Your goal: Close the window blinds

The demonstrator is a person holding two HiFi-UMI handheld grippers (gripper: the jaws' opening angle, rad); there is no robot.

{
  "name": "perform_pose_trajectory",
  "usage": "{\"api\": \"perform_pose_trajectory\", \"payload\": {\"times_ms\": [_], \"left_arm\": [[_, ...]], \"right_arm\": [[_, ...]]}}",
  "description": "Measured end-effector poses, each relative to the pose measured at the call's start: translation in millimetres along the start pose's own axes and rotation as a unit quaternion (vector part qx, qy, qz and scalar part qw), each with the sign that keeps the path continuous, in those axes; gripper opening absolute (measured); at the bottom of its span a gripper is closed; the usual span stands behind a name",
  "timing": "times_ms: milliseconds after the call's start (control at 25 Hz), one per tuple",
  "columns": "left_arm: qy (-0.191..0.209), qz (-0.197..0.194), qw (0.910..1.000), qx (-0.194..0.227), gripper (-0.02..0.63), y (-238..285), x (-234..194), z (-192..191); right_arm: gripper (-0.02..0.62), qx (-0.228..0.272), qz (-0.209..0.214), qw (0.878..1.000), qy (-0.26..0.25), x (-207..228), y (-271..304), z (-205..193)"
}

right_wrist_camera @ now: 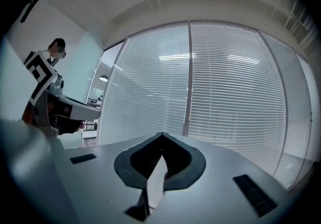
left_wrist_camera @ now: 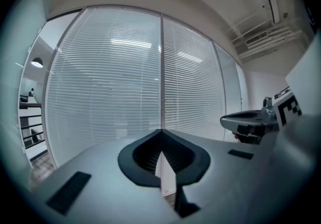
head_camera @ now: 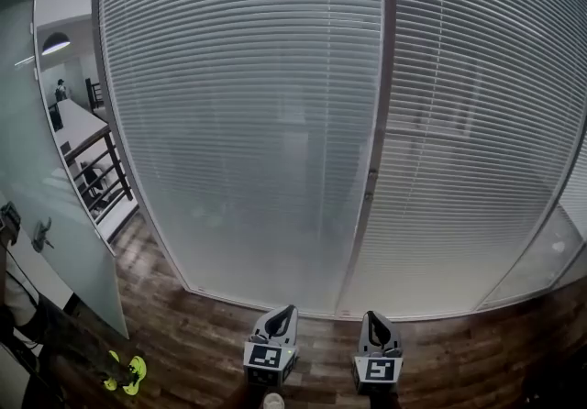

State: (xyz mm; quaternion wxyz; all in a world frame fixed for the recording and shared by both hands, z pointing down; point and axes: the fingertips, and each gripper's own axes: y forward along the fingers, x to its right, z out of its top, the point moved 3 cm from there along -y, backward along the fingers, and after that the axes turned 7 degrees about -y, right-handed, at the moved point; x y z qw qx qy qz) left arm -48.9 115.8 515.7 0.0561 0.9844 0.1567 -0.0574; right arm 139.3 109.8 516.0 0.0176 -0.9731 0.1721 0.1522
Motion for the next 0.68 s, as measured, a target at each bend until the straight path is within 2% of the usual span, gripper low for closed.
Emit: {"api": "perform_pose_trajectory", "payload": {"times_ms": [240, 440, 680], "left_arm": [[-0.005, 0.017, 0.9998, 0.006, 0.000, -10, -4, 6], [-0.002, 0.011, 0.9999, 0.005, 0.000, -10, -2, 0], [-0.002, 0.023, 0.9997, 0.007, 0.000, -16, -7, 8]], "right_arm": [[0.002, 0.007, 0.006, 1.000, -0.004, -9, -4, 6], [0.002, 0.009, 0.006, 1.000, -0.008, -10, -3, 7], [0.003, 0.012, 0.006, 1.000, -0.006, -13, -1, 9]]}}
